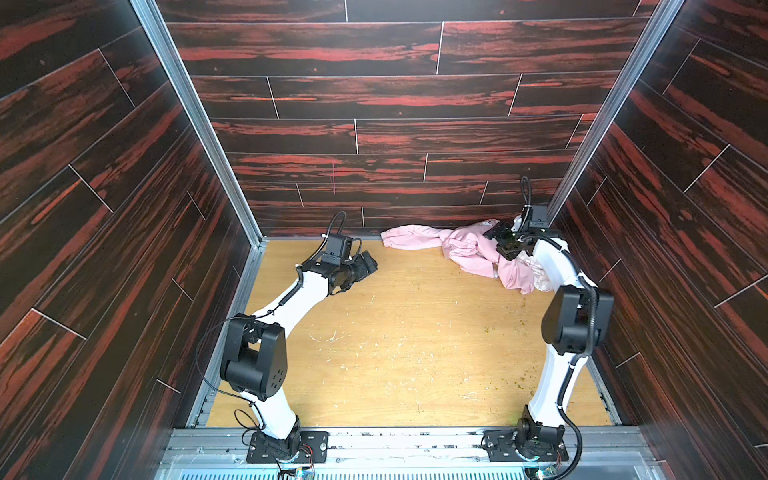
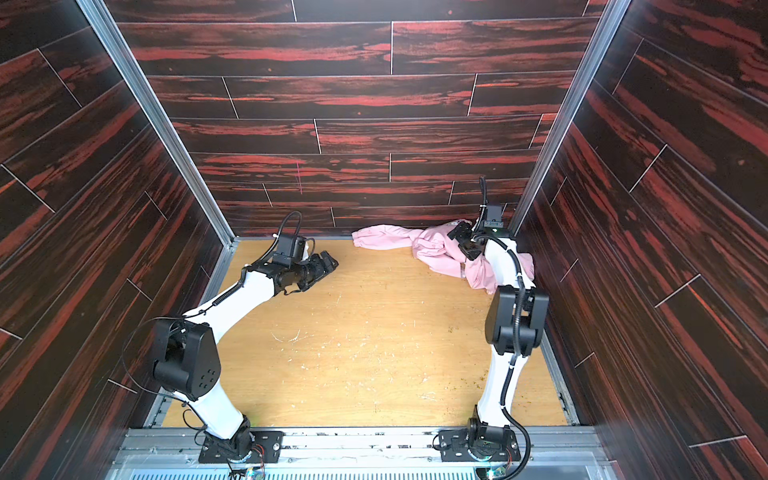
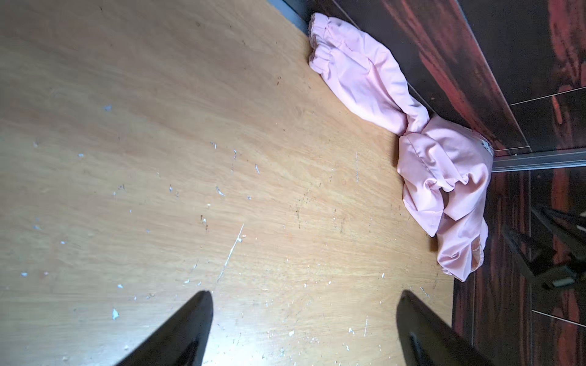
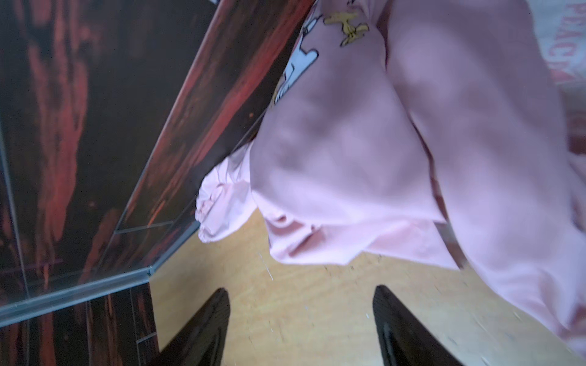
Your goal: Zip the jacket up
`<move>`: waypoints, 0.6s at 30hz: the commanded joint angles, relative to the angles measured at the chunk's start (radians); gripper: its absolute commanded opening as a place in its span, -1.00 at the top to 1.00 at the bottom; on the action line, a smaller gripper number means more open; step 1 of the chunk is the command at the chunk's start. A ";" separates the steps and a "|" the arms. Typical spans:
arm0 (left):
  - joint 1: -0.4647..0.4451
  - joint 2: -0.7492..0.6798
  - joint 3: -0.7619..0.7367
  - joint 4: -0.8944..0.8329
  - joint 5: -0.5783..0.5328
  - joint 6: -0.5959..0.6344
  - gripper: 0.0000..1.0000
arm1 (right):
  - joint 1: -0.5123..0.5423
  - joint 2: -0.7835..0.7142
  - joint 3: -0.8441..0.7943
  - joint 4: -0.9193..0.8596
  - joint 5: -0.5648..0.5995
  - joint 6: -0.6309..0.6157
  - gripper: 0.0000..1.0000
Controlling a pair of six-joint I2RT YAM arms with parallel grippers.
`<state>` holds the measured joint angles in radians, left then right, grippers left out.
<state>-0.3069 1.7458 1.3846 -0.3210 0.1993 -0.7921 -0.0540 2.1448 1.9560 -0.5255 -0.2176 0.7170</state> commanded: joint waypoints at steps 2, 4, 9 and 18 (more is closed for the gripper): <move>0.005 0.000 0.012 -0.060 -0.002 0.046 -0.87 | 0.006 0.148 0.138 -0.053 0.007 0.059 -0.47; 0.006 -0.002 0.008 -0.054 0.006 0.047 -0.87 | 0.008 0.202 0.196 -0.054 -0.002 0.075 -0.49; 0.012 0.000 0.028 -0.079 0.013 0.059 -0.84 | 0.015 0.364 0.399 -0.108 -0.021 0.120 -0.51; 0.030 -0.046 -0.002 -0.115 -0.010 0.059 -0.74 | 0.026 0.536 0.607 -0.132 -0.101 0.156 0.70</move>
<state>-0.2859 1.7477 1.3857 -0.3988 0.2077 -0.7467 -0.0418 2.6225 2.5217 -0.6266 -0.2733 0.8528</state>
